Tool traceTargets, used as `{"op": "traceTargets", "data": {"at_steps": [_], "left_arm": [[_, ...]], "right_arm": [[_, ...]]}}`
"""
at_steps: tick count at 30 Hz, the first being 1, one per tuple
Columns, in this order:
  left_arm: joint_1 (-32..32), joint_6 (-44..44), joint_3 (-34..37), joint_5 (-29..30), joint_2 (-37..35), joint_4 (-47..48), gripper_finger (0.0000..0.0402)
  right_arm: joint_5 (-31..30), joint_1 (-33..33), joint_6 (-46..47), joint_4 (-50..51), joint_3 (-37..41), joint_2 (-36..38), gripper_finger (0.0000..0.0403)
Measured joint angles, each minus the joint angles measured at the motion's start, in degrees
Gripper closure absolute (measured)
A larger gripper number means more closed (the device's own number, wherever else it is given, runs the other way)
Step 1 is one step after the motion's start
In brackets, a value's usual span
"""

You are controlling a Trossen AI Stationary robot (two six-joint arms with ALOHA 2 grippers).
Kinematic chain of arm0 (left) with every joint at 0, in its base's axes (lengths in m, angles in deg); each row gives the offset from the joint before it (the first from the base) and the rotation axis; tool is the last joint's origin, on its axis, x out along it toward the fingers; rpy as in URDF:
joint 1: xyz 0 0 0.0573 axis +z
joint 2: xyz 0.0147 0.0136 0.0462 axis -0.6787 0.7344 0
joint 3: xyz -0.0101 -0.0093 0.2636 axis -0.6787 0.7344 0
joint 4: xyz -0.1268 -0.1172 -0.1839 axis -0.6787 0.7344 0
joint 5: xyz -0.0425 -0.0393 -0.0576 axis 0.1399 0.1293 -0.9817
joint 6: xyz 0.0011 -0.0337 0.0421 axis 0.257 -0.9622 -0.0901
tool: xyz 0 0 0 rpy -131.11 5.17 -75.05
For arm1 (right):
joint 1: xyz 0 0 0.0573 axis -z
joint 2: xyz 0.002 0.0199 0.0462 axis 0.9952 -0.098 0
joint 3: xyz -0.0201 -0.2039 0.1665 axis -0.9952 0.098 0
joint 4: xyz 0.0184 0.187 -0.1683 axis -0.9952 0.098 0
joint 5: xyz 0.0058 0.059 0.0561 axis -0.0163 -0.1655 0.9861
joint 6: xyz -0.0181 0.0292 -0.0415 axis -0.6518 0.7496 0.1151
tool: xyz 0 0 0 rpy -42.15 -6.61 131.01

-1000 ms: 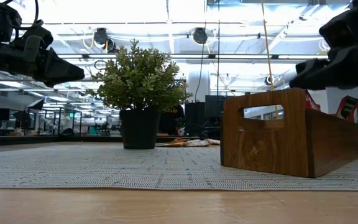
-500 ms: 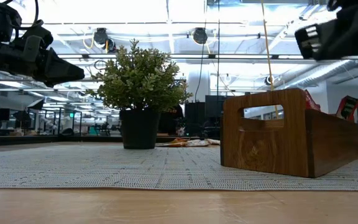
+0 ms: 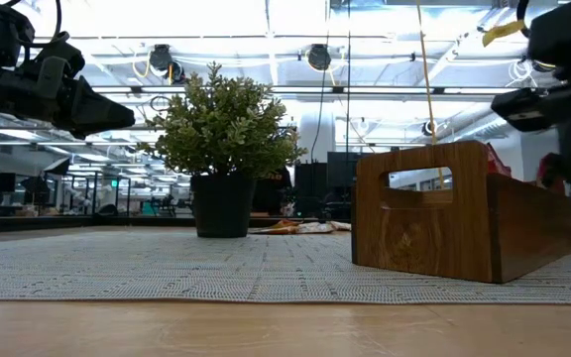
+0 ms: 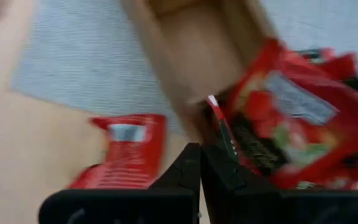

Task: Pick & Place Tea
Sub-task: Put the strawberry tea sachet into the brown organizer

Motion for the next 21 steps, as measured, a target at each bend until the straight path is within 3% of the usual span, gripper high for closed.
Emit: {"op": "traceTargets", "data": {"at_steps": [5,21], "left_arm": [[-0.01,0.0,0.0,0.0,-0.01,0.0,0.0254],[0.0,0.0,-0.02,0.02,-0.01,0.0,0.0254]], "right_arm": [[-5.03,1.99,-3.34,-0.6,0.0,-1.72,0.0403],[-6.74,4.33,-7.16,-8.59,3.64,-2.15,0.0403]]}}
